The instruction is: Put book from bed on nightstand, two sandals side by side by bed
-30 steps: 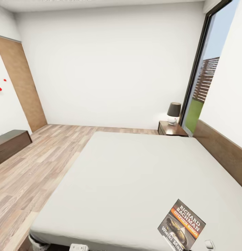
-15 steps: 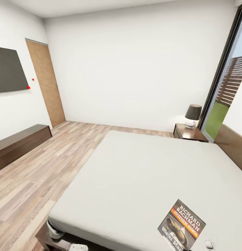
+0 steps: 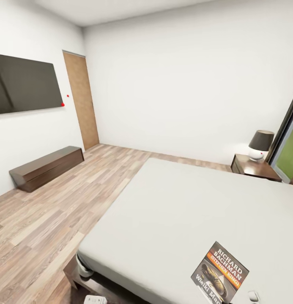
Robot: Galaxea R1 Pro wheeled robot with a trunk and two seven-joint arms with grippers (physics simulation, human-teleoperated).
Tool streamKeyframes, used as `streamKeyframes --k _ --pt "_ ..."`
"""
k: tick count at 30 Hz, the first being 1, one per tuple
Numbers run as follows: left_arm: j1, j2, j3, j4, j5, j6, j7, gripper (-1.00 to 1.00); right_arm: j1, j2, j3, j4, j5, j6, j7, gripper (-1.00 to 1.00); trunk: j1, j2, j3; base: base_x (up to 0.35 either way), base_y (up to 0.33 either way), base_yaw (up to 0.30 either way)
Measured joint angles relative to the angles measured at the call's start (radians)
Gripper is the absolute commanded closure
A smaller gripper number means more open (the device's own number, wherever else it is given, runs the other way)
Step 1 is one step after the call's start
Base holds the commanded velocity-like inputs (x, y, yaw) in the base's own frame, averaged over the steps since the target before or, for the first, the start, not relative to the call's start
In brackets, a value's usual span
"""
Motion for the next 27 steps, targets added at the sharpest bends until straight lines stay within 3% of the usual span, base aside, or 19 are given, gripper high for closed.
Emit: streamKeyframes --k 27 --pt "0.000 0.000 0.000 0.000 0.000 0.000 0.000 -1.00 0.001 0.000 0.001 0.000 0.001 0.000 0.000 1.00 0.000 0.000 0.000 0.000 0.000 0.292"
